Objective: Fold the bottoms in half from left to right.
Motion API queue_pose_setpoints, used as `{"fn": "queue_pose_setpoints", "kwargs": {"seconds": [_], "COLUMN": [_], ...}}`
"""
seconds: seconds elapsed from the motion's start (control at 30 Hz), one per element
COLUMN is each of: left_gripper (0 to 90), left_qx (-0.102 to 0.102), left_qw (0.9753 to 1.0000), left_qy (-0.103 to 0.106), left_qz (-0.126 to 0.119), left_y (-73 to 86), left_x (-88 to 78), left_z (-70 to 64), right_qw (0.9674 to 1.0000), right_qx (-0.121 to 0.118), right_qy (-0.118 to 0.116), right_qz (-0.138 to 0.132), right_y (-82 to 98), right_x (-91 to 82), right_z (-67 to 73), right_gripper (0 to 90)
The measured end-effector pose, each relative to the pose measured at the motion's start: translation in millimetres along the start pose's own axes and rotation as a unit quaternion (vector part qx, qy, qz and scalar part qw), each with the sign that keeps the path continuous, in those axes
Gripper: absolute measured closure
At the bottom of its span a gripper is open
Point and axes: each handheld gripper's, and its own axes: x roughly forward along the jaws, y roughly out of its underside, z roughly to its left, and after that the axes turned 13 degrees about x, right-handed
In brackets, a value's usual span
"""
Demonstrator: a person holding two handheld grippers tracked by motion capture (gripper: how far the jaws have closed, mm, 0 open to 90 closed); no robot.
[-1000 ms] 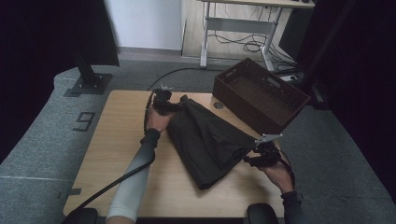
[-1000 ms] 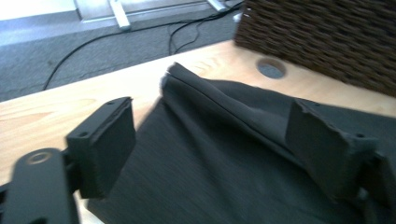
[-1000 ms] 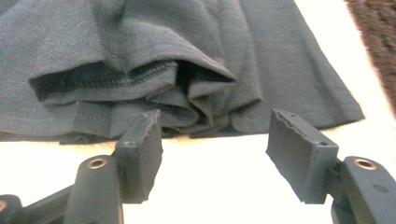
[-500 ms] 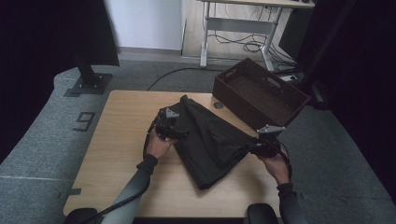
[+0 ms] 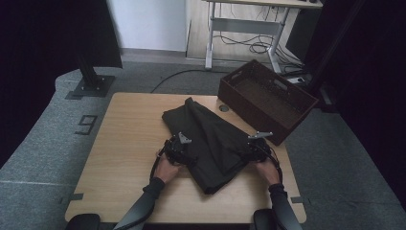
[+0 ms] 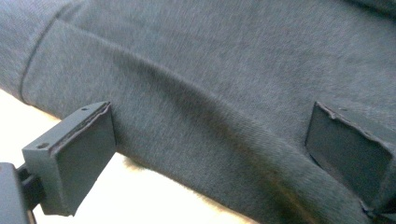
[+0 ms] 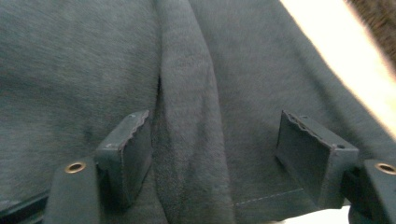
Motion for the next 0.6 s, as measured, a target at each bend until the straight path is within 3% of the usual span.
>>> {"fn": "queue_pose_setpoints", "kwargs": {"seconds": [0.17, 0.37, 0.6], "left_gripper": [1.9, 1.9, 1.9], "left_qx": [-0.018, -0.029, -0.04], "left_qw": [0.9998, 0.9993, 0.9986], "left_qy": [0.01, 0.023, 0.028], "left_qz": [0.003, 0.012, 0.02], "left_y": [4.3, 14.2, 35.5], "left_x": [0.4, -6.5, -22.4], "left_z": [4.0, 12.0, 26.1], "right_qw": [0.9998, 0.9998, 0.9991], "right_qx": [0.015, 0.006, -0.024], "right_qy": [-0.001, -0.01, -0.036], "right_qz": [-0.013, -0.015, -0.005], "right_y": [7.4, 17.2, 32.6], "right_x": [0.4, -4.1, -11.4], "right_z": [0.8, 12.5, 45.1], "right_gripper": [24.9, 24.4, 24.0]}}
